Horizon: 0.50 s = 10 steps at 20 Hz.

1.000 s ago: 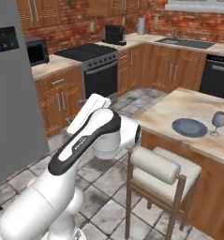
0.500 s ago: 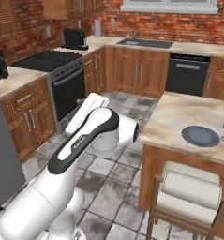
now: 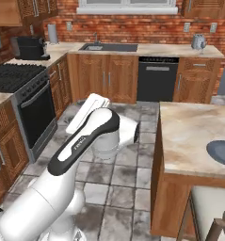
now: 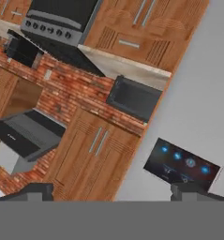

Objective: Retrieve the wine glasses from the counter and place one next to each plate.

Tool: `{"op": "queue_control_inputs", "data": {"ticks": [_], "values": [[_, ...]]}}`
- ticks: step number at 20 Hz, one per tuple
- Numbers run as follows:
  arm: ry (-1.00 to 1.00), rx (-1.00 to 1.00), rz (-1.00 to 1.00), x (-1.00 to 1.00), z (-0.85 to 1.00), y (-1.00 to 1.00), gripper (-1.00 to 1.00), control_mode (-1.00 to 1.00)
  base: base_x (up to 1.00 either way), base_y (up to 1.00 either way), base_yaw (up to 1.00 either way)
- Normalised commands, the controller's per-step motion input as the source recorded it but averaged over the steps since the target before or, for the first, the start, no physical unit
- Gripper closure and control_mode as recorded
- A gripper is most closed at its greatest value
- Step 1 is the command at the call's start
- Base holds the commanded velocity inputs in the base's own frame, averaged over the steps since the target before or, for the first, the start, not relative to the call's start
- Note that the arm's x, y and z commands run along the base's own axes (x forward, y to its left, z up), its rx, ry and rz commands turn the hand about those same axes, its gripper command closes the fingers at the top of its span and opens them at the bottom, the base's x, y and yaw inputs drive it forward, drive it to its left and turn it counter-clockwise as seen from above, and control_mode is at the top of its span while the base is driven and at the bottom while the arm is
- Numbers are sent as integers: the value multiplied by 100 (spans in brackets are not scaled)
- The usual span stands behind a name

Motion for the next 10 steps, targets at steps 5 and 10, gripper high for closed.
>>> {"op": "queue_control_inputs", "data": {"ticks": [5, 10], "values": [[0, 0, 0, 0, 0, 0, -100, 100, 100, 100, -45], [0, 0, 0, 0, 0, 0, -100, 100, 100, 86, -37]]}}
